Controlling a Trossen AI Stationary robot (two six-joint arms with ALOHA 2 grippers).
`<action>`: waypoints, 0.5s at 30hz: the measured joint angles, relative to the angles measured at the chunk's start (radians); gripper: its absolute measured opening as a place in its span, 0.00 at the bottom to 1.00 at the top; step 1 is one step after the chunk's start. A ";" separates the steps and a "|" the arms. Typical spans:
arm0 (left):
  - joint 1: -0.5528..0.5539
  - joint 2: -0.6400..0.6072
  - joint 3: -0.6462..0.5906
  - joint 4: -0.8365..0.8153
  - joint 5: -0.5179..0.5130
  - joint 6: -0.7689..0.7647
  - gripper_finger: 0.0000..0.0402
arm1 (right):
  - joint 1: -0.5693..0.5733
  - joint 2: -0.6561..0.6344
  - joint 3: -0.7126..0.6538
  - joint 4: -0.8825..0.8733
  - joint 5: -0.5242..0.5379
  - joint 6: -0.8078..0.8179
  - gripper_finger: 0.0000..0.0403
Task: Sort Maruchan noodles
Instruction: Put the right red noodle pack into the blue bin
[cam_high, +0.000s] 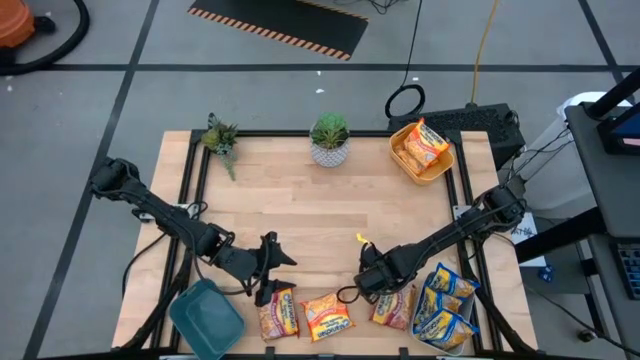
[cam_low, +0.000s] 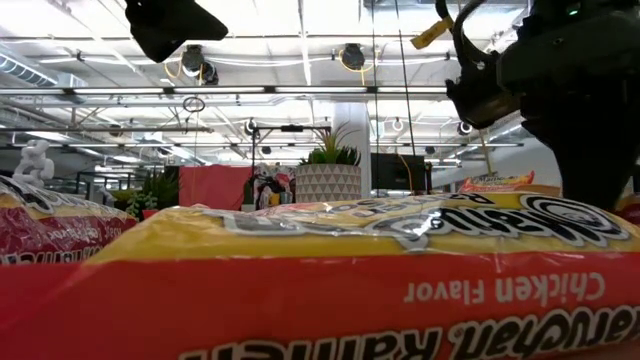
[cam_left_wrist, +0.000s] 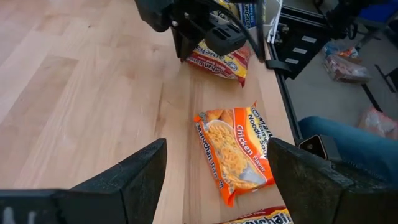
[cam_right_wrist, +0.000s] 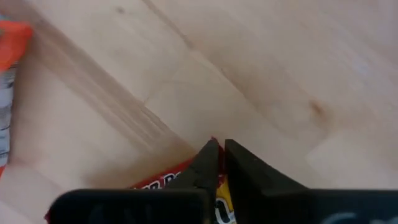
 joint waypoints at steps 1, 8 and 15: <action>0.000 0.000 0.000 0.000 -0.003 -0.010 0.70 | 0.000 -0.001 0.000 0.016 0.006 -0.021 0.02; 0.000 0.000 0.000 0.000 -0.113 -0.030 0.70 | -0.024 -0.019 0.000 0.126 0.103 -0.144 0.00; 0.003 0.000 0.000 0.000 -0.195 -0.030 0.70 | -0.056 -0.019 0.000 0.151 0.305 -0.243 0.00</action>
